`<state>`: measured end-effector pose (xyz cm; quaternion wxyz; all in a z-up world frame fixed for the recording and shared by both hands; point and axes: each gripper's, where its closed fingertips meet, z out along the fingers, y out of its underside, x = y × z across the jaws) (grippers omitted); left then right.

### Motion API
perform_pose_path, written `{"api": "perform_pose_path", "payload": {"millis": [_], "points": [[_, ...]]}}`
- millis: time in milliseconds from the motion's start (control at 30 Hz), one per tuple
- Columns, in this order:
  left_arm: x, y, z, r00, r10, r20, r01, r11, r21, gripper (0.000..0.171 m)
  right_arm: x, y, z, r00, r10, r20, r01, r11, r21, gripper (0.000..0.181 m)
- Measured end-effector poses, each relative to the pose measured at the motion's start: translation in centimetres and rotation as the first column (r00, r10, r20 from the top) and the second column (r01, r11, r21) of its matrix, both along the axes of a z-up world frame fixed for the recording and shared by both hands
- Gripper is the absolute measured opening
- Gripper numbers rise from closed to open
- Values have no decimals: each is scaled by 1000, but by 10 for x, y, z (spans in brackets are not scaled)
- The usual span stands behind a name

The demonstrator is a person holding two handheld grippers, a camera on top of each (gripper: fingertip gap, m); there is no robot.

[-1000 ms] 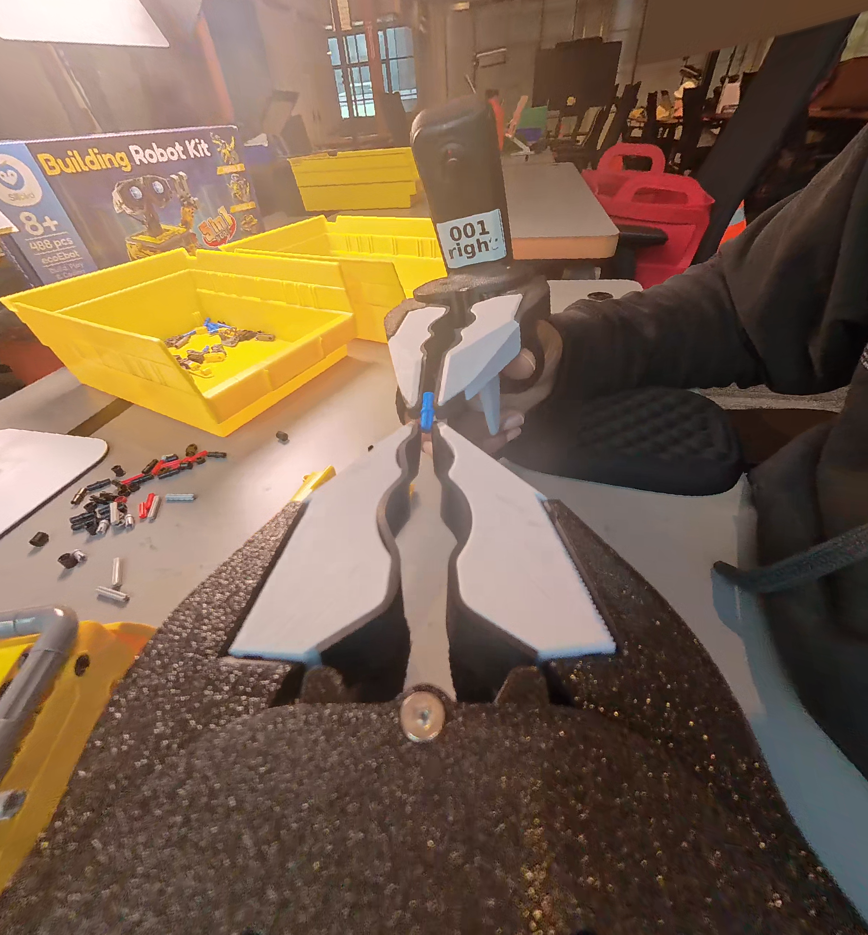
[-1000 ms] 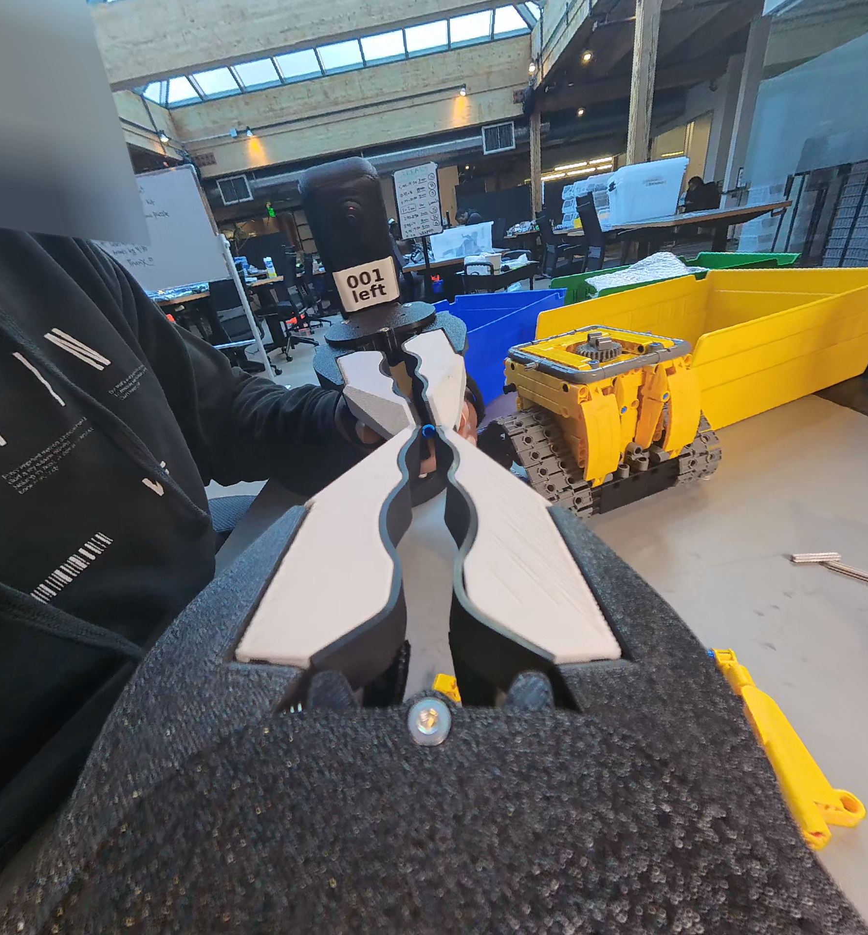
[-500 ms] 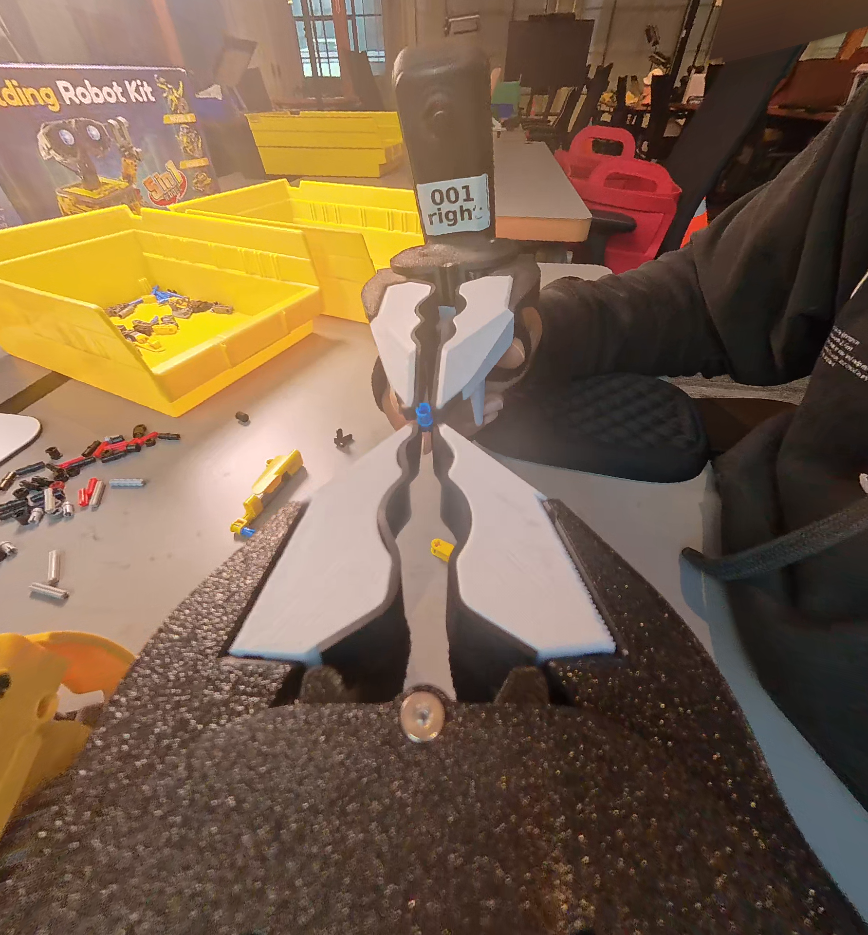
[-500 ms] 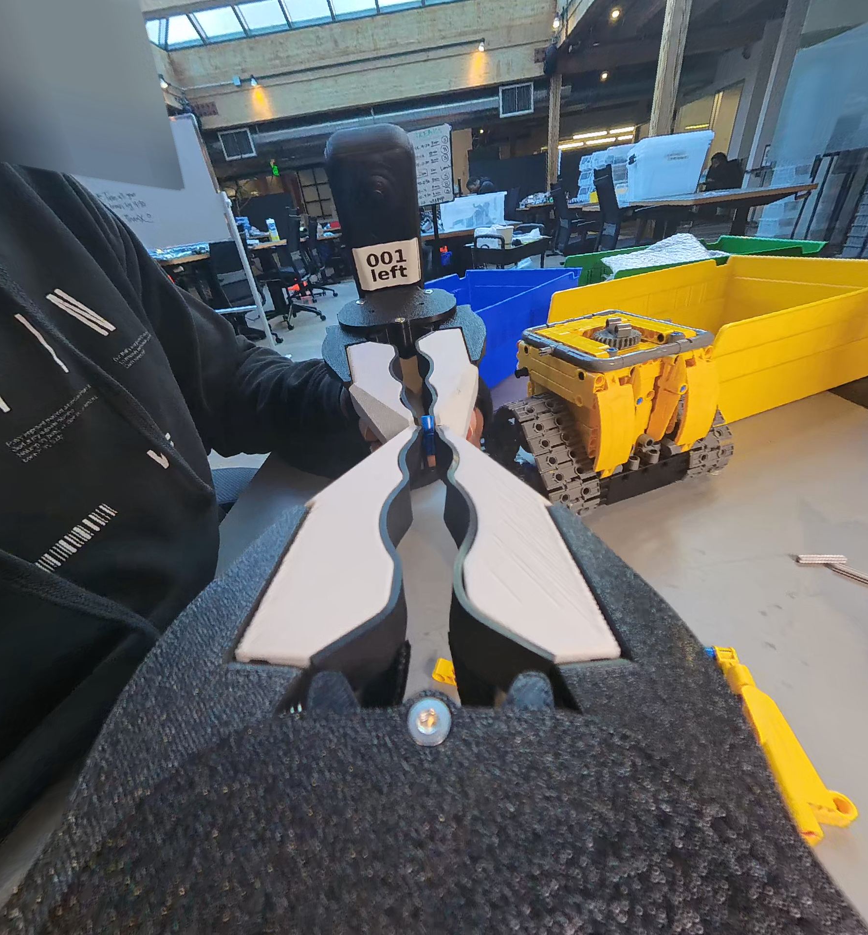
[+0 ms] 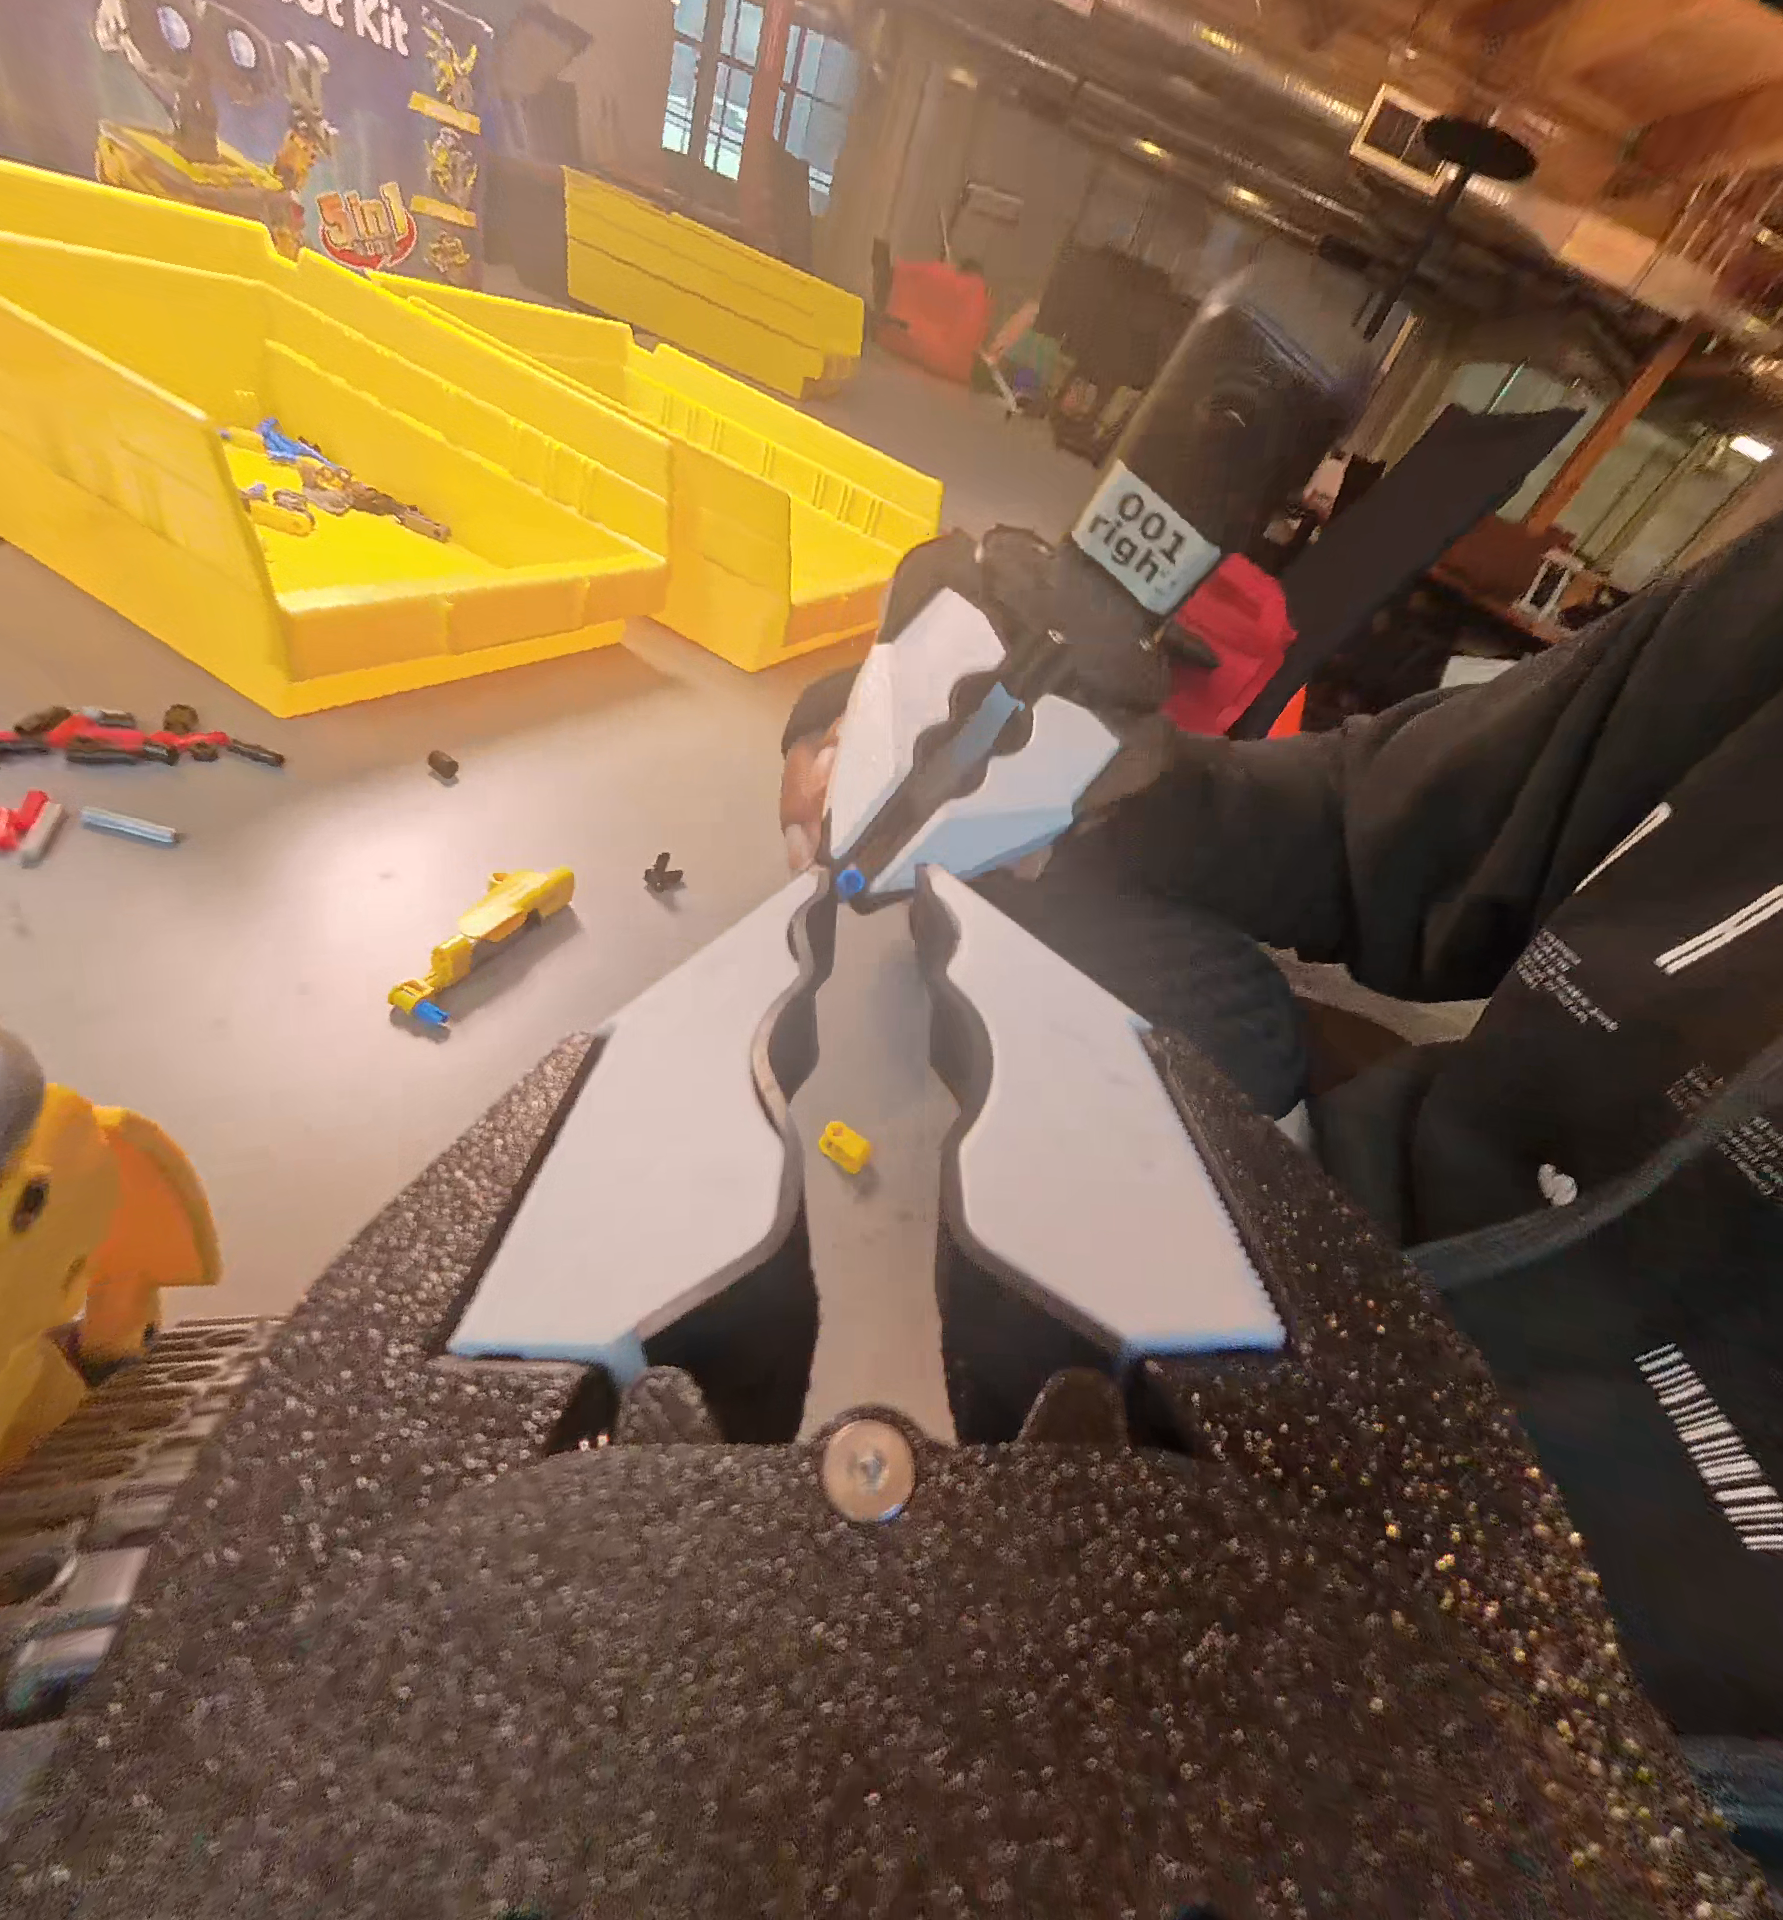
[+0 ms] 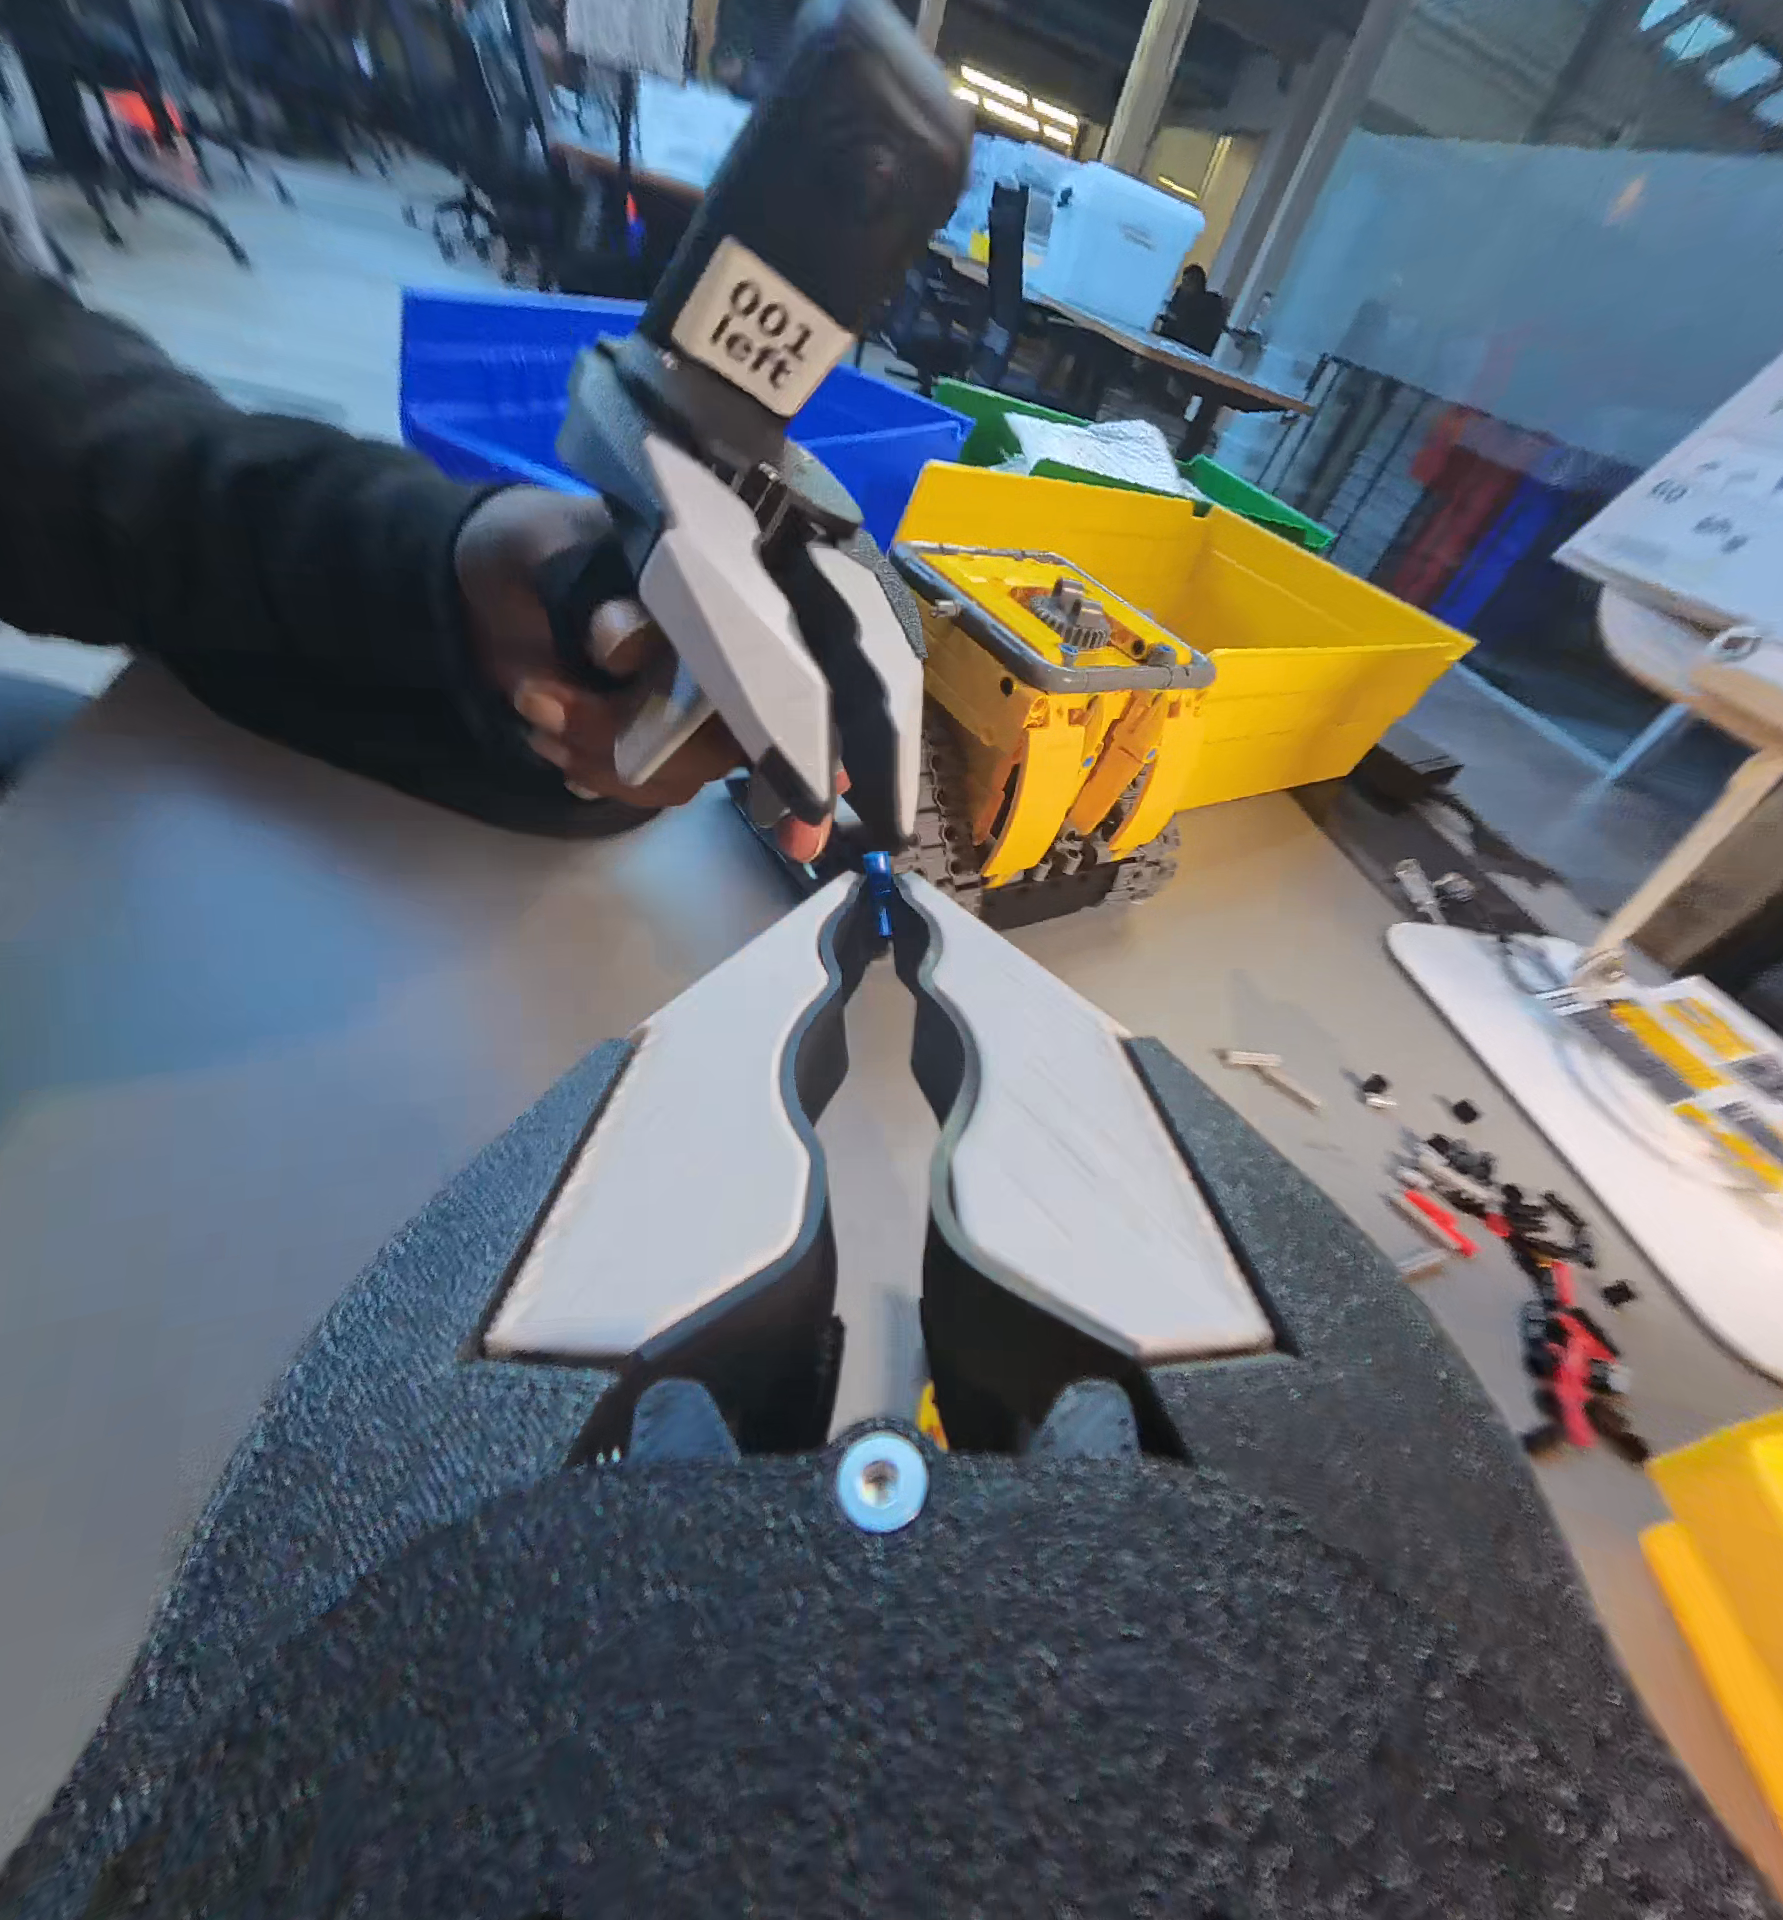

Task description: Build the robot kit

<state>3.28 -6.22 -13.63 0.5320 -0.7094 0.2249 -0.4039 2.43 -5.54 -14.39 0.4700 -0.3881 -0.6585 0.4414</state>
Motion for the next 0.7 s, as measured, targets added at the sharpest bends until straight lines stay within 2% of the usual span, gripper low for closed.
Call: {"api": "perform_pose_path", "payload": {"millis": [67,167,267,367,533,700], "points": [[2,1,-3,999,-8,34,10,999,-45,13,-2,-4,-3,1000,-19,-5,20,994,109,4],[2,2,-6,999,-10,47,14,997,-74,10,-3,-8,0,999,-32,-34,38,979,201,4],[2,-1,-1,996,-29,86,36,996,-81,7,-1,-11,5,998,-22,-65,36,972,231,4],[2,-5,5,981,-73,181,93,990,-108,6,1,-15,12,994,-5,-111,32,969,247,3],[1,-10,18,916,-133,378,204,967,-154,5,4,-18,21,987,12,-162,32,964,265,5],[2,-14,23,874,-164,457,266,949,-169,4,5,-22,23,984,23,-176,30,956,293,6]]}}
